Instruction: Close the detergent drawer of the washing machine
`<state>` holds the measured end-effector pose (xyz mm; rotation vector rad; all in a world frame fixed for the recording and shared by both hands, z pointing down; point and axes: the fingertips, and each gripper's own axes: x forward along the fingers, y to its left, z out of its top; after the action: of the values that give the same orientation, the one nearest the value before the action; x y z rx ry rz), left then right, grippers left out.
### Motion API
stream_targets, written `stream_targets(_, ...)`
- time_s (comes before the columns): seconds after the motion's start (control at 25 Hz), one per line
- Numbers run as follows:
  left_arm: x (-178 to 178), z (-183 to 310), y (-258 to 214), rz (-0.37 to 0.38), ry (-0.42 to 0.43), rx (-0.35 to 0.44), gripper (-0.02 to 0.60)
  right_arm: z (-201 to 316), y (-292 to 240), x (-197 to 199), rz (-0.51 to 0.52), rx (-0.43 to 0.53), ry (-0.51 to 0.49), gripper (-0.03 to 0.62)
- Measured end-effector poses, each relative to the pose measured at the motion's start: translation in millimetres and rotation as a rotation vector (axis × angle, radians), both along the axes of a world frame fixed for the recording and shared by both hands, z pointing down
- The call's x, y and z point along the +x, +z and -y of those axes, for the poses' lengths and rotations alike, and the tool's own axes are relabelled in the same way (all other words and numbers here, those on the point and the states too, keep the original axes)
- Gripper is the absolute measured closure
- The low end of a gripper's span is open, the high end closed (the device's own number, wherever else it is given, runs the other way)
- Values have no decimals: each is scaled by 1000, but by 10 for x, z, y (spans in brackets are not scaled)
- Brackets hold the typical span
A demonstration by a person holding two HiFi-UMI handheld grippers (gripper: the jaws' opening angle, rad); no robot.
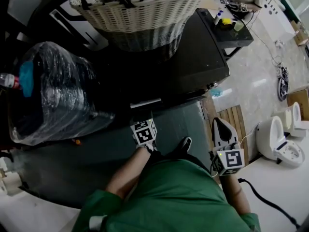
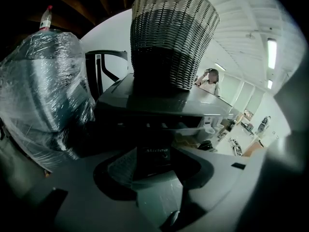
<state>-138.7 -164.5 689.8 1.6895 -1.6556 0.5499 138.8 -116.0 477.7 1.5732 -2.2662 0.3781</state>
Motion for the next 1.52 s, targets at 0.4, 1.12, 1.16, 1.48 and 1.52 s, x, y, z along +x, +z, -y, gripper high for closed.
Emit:
stream_targets(0.4,-72,250,-3,-13,-28,2,364,152,40,21,-9,-14,13,572)
stream_targets(1.12,-127,317,63,-15,-62,15,360,531,188,-18,-11,-55,-8,572)
stream_targets(1.16,-128,317,62,-17,-62,13,360,545,185,-12,-12,-54,-7,572)
stream_targets(1.48,-134,383,63,-30,-70,-32,357,575,144,19,-12,-46,7,572)
stream_targets(1.52,-135,374,70,-31,-69,-33,357,561,140,19,-13,-47,8,572)
